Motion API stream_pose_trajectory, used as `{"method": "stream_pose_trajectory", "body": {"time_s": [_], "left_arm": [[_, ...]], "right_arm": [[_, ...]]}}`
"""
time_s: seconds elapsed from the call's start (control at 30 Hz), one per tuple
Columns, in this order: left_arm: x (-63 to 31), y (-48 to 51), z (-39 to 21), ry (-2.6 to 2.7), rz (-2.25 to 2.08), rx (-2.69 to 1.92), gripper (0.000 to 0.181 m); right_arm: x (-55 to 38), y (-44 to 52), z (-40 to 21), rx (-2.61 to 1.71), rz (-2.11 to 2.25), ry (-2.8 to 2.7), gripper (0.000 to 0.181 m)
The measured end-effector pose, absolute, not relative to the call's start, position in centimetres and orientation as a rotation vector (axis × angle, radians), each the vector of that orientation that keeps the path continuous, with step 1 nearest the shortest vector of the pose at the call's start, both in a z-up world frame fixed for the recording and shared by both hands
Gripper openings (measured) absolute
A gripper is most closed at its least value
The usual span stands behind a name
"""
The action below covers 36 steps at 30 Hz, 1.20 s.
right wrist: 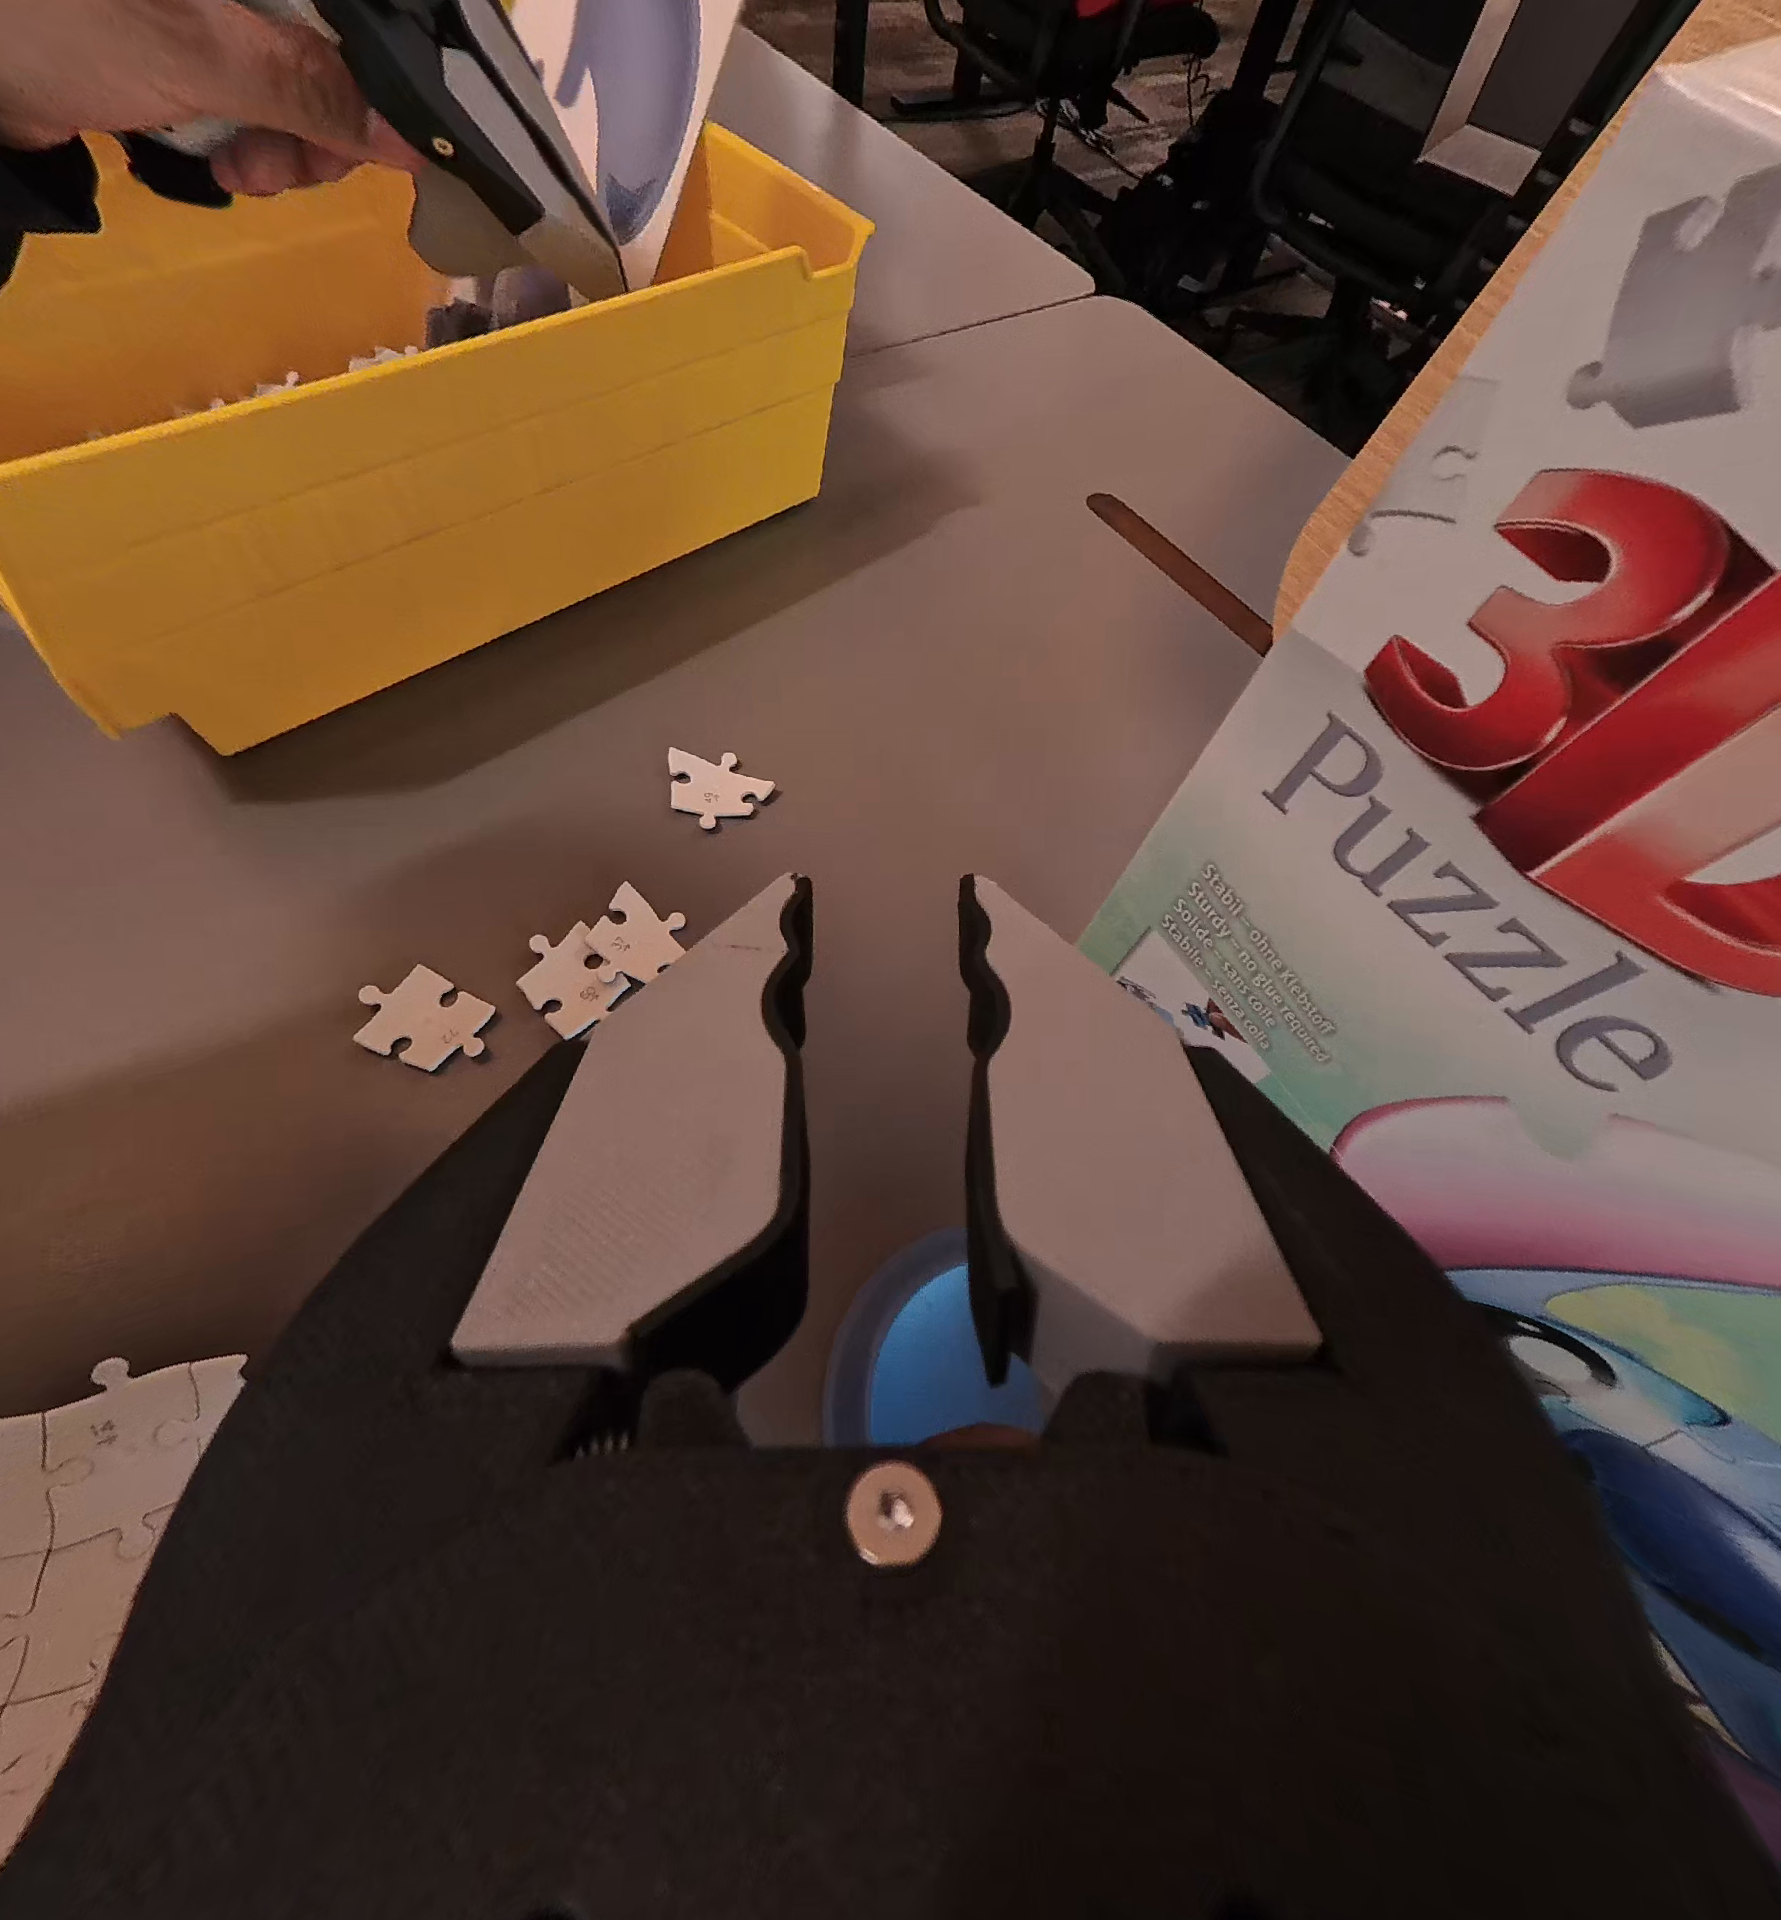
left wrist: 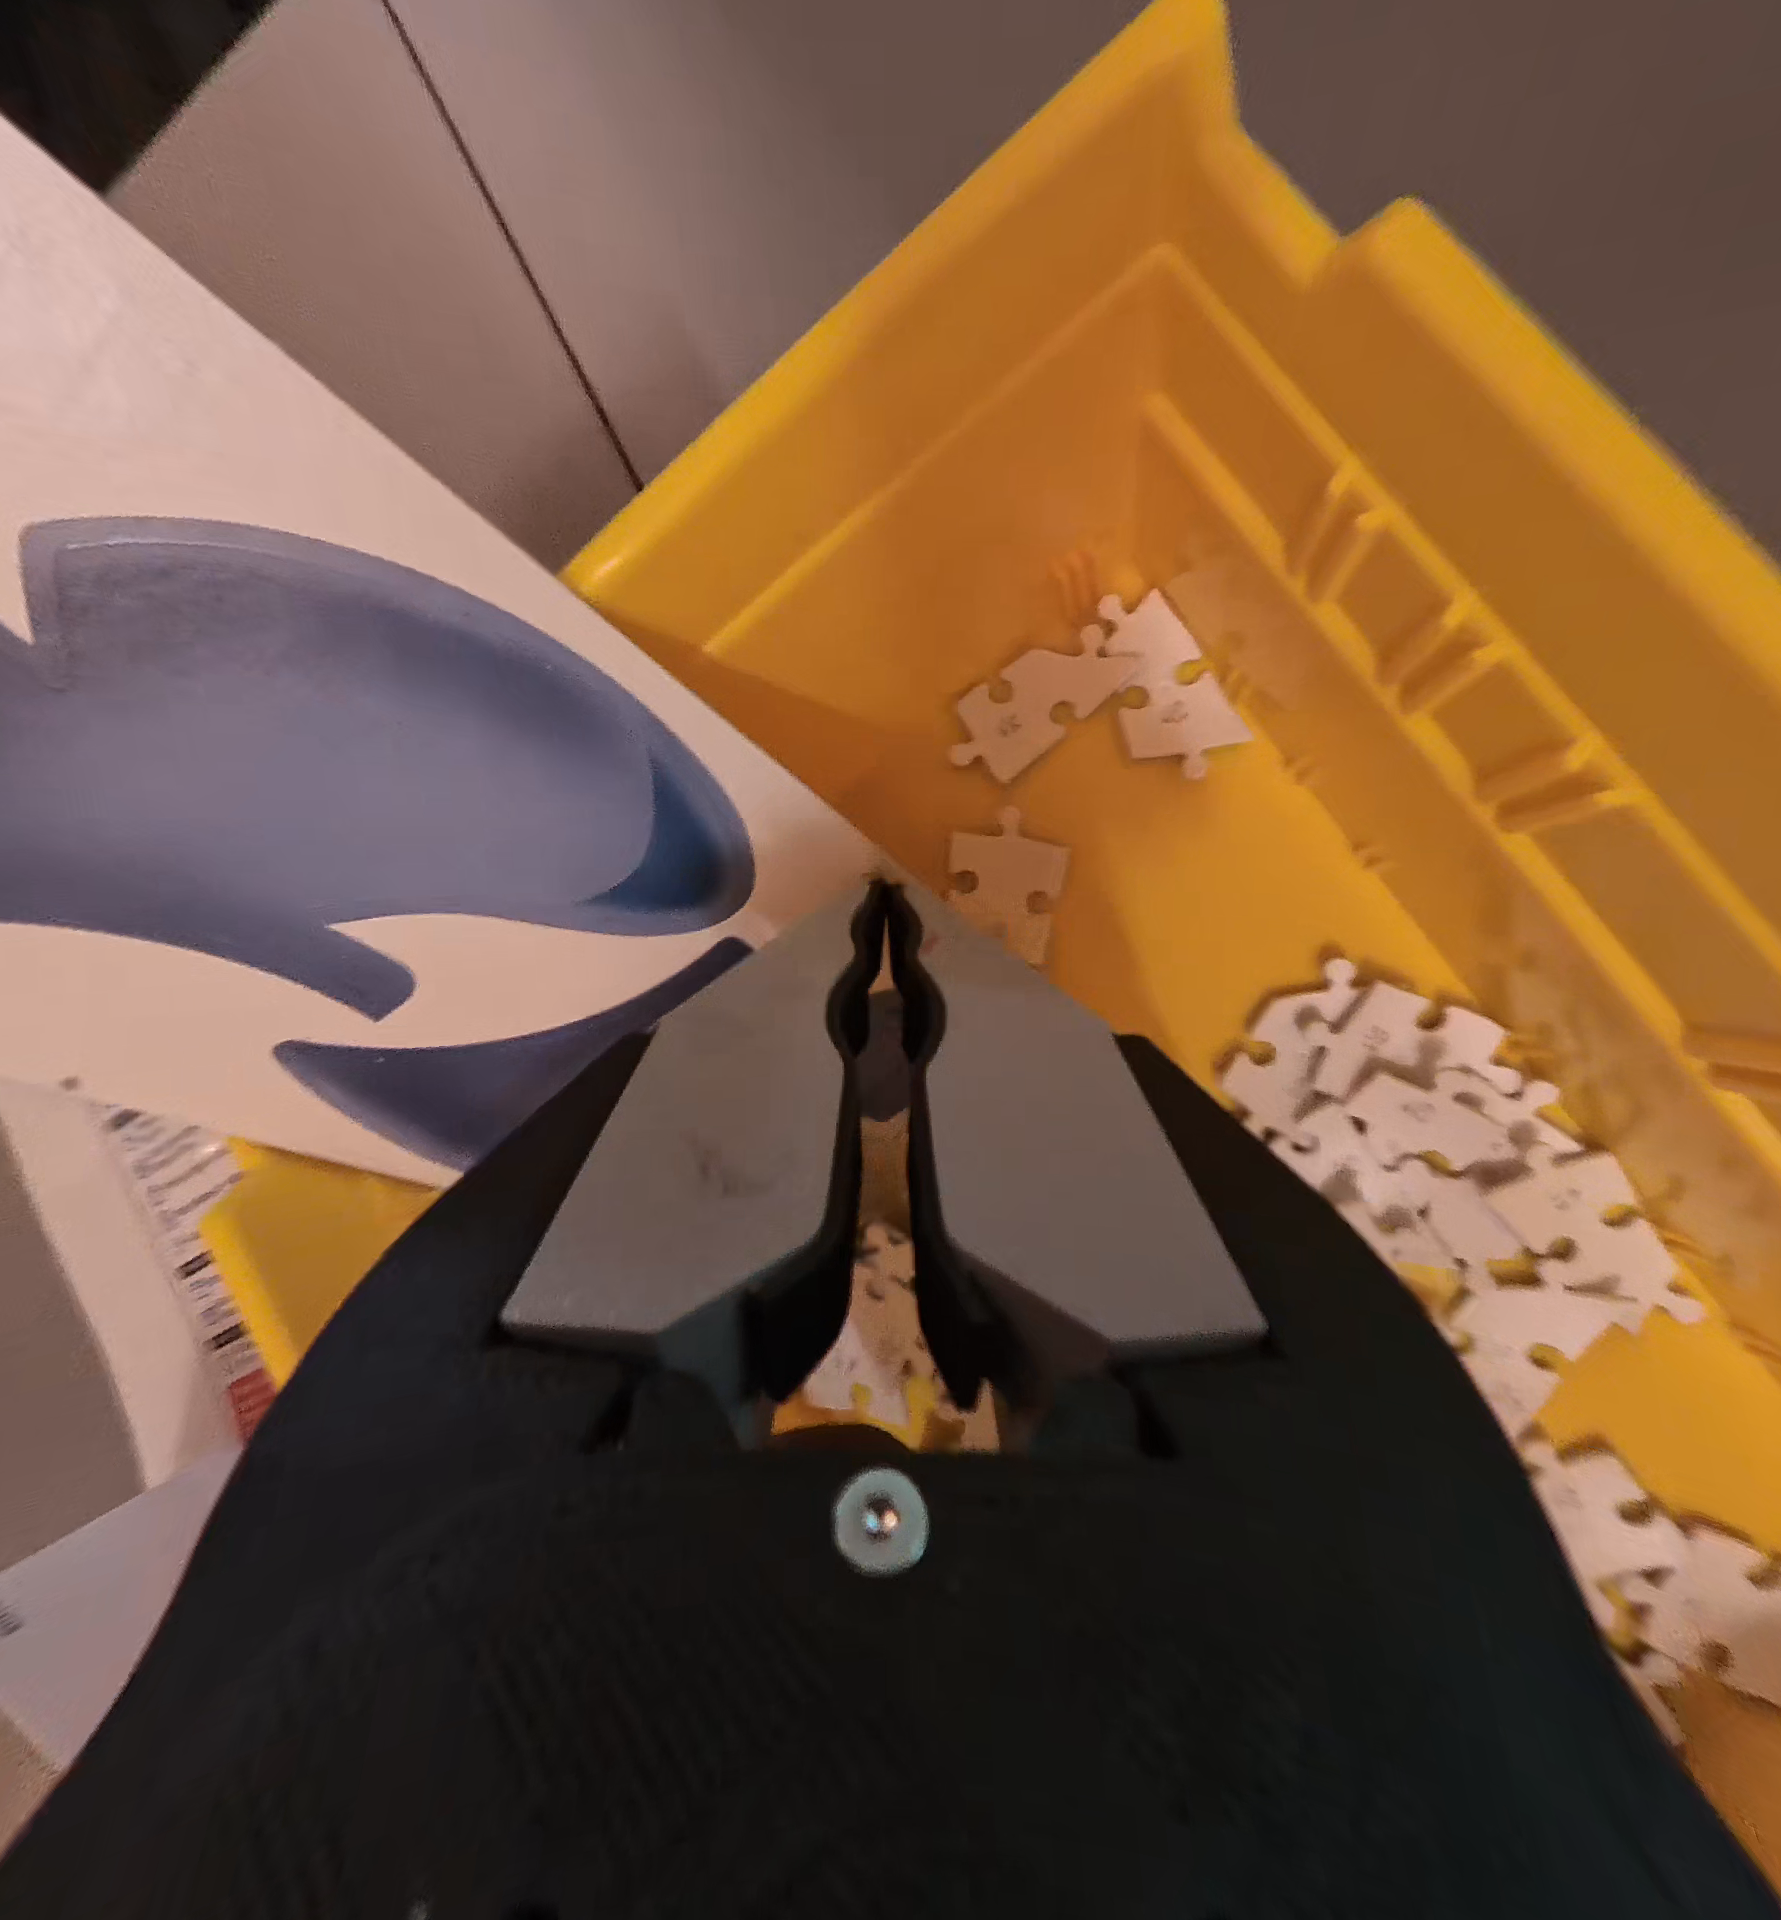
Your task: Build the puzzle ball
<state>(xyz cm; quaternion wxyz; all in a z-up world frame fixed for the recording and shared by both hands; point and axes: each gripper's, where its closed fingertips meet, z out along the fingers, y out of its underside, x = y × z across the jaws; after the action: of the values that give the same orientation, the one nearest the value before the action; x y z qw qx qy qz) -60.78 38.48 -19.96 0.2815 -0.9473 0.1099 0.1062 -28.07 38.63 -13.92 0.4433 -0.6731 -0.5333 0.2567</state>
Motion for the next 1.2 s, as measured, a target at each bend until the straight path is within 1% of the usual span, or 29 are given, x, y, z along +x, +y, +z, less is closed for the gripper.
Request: {"method": "stream_pose_trajectory", "body": {"time_s": [0.23, 0.33, 0.4, 0.47, 0.57, 0.67, 0.97, 1.0, 1.1, 1.2], "left_arm": [[-64.3, 39.2, -17.1, 0.232, 0.61, -2.38, 0.001], [-62.8, 39.3, -17.4, 0.254, 0.516, -2.393, 0.014], [-60.0, 39.3, -17.9, 0.306, 0.313, -2.415, 0.024], [-58.1, 38.9, -18.5, 0.343, 0.177, -2.452, 0.024], [-58.0, 39.0, -19.4, 0.37, 0.22, -2.479, 0.023], [-59.1, 38.9, -20.9, 0.395, 0.327, -2.524, 0.0], [-61.1, 38.9, -20.1, 0.336, 0.413, -2.507, 0.0], [-60.9, 38.9, -20.1, 0.332, 0.401, -2.505, 0.003], [-60.5, 39.2, -21.1, 0.323, 0.401, -2.529, 0.003], [-60.6, 39.5, -22.1, 0.308, 0.512, -2.542, 0.003]], "right_arm": [[-28.0, 38.6, -13.8, -1.663, 0.626, -1.321, 0.024], [-27.9, 38.7, -13.7, -1.662, 0.627, -1.318, 0.024], [-27.8, 38.7, -13.7, -1.662, 0.626, -1.317, 0.024], [-27.8, 38.7, -13.7, -1.661, 0.625, -1.317, 0.024], [-27.7, 38.7, -13.7, -1.661, 0.626, -1.316, 0.024], [-27.7, 38.7, -13.7, -1.663, 0.629, -1.314, 0.025], [-27.8, 38.6, -14.0, -1.667, 0.624, -1.325, 0.025], [-27.9, 38.6, -14.0, -1.667, 0.624, -1.328, 0.025], [-28.0, 38.3, -14.0, -1.662, 0.626, -1.335, 0.024], [-28.0, 38.1, -13.7, -1.651, 0.624, -1.337, 0.024]]}}
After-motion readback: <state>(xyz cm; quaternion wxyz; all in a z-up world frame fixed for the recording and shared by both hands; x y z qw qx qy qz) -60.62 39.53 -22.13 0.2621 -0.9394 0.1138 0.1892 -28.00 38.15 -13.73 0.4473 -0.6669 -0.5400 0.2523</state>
